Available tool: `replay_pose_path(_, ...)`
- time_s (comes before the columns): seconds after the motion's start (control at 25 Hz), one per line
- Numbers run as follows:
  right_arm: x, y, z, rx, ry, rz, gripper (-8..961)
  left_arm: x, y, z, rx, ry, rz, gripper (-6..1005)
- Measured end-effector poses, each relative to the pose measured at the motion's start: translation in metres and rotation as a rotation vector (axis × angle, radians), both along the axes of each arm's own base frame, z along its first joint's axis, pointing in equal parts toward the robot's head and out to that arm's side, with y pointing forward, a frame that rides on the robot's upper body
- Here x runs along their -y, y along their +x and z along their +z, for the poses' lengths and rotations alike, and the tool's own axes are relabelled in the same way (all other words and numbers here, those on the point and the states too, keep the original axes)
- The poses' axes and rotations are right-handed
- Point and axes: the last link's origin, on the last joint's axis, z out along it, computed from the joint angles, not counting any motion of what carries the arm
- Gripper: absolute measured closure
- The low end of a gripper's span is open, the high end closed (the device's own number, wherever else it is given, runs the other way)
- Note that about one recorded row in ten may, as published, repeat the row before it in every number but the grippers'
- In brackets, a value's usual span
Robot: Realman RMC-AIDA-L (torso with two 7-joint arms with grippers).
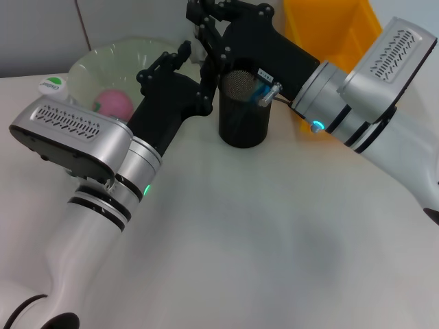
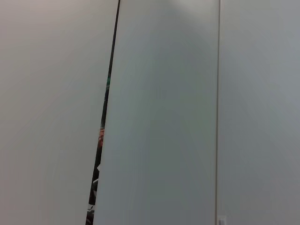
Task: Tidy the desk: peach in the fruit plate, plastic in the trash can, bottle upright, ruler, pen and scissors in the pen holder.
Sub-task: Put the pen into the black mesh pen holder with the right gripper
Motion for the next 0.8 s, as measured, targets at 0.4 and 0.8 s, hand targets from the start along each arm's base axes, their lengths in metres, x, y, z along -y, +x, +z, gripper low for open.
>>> replay_pose_path(0.4,0.001,0.003,0.003,-0.016,0.006,-0.01,805,-0.001,-0.003,0.002,0.042,-0.043,0.013,436)
replay_pose_path(0.8,-0.004,0.018,0.047,-0.124,0.01,0.007,796,0.025,-0.035,0.02,0.077,-0.358,-0.115,203)
